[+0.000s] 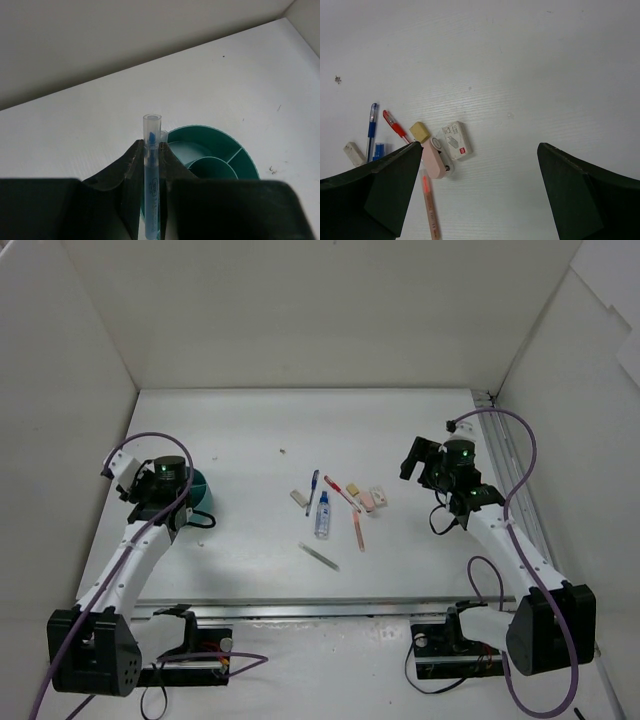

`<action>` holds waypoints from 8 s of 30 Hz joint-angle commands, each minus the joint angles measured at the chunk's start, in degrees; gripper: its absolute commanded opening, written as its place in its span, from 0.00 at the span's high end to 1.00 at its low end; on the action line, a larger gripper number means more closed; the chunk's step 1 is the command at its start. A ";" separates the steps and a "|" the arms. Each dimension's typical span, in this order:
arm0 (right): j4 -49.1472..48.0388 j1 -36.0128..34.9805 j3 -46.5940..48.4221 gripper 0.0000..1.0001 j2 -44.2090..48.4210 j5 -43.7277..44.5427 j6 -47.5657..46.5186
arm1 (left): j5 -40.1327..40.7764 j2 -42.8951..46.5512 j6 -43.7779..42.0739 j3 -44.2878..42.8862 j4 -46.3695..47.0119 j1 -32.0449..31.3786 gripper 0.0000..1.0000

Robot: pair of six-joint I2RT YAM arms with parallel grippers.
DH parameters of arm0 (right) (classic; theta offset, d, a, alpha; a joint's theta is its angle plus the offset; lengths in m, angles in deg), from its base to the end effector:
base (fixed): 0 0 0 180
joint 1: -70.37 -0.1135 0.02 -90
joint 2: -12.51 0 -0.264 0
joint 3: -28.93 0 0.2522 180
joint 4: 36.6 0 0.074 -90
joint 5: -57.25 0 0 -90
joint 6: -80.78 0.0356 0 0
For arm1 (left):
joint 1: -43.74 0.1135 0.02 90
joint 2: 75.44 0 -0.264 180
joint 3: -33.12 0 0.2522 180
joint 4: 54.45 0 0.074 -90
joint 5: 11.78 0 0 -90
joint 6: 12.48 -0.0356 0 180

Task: Sort the stationery into containers
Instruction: Place the pen in the storage box, then pick up the pen from the center of the board, then place the pen in the storage box.

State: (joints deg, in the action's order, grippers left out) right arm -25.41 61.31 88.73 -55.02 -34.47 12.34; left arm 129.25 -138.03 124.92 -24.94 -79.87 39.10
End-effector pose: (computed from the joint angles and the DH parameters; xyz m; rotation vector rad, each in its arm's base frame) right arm 0.2691 0.0440 0.2880 0.1885 1.9107 0.3899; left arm 0.2349 0.0087 0.2798 -1.1400 1.5238 0.3217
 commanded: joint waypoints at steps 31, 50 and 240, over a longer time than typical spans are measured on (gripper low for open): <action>-3.06 0.09 -0.51 0.02 0.90 4.79 -1.61 | 5.49 -9.31 12.98 -1.67 0.86 -0.28 0.92; -3.41 0.09 -1.48 0.02 3.54 3.83 -1.26 | 9.70 -3.60 15.28 -4.39 -10.21 -7.39 0.34; 5.38 -0.17 -12.64 0.02 15.23 15.16 9.29 | 21.49 -24.18 100.89 -21.18 -75.79 -19.69 0.12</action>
State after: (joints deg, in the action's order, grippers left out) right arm -17.43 61.31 74.94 -41.27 -19.67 22.11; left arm 149.88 -168.65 191.51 -45.11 -143.72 20.93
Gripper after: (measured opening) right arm 0.980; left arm 0.832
